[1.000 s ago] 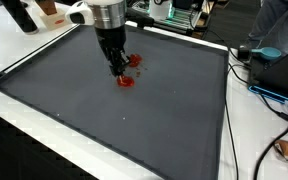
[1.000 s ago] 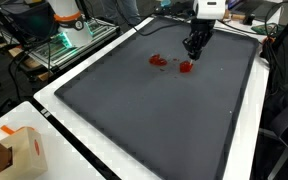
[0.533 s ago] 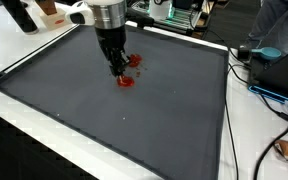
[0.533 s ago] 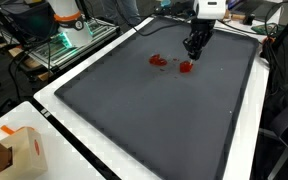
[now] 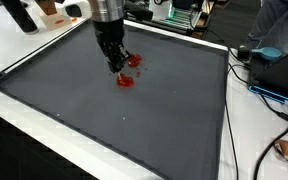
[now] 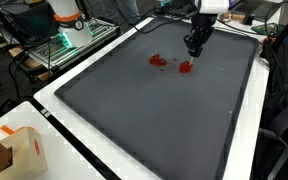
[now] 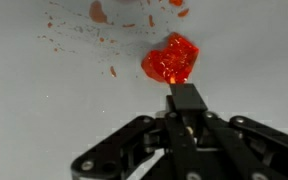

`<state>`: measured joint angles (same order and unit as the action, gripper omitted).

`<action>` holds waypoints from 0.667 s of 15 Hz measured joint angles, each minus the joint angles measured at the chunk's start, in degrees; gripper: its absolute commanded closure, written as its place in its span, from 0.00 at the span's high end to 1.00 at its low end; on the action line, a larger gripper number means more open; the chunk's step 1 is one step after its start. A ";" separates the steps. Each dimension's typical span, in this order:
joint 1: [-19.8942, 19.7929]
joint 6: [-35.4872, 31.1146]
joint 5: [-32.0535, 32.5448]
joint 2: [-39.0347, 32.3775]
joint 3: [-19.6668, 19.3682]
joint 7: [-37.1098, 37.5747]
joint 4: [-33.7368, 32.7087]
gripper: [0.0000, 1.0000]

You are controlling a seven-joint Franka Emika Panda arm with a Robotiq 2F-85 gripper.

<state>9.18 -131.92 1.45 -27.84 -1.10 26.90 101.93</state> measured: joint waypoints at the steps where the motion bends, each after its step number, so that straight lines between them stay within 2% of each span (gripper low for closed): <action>1: -0.04 0.90 -0.01 0.76 0.00 -0.21 -0.03 0.03; 10: -0.16 10.31 -0.16 9.95 0.35 -2.03 -0.71 0.03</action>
<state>9.02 -121.61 1.29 -17.89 -0.75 24.86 101.22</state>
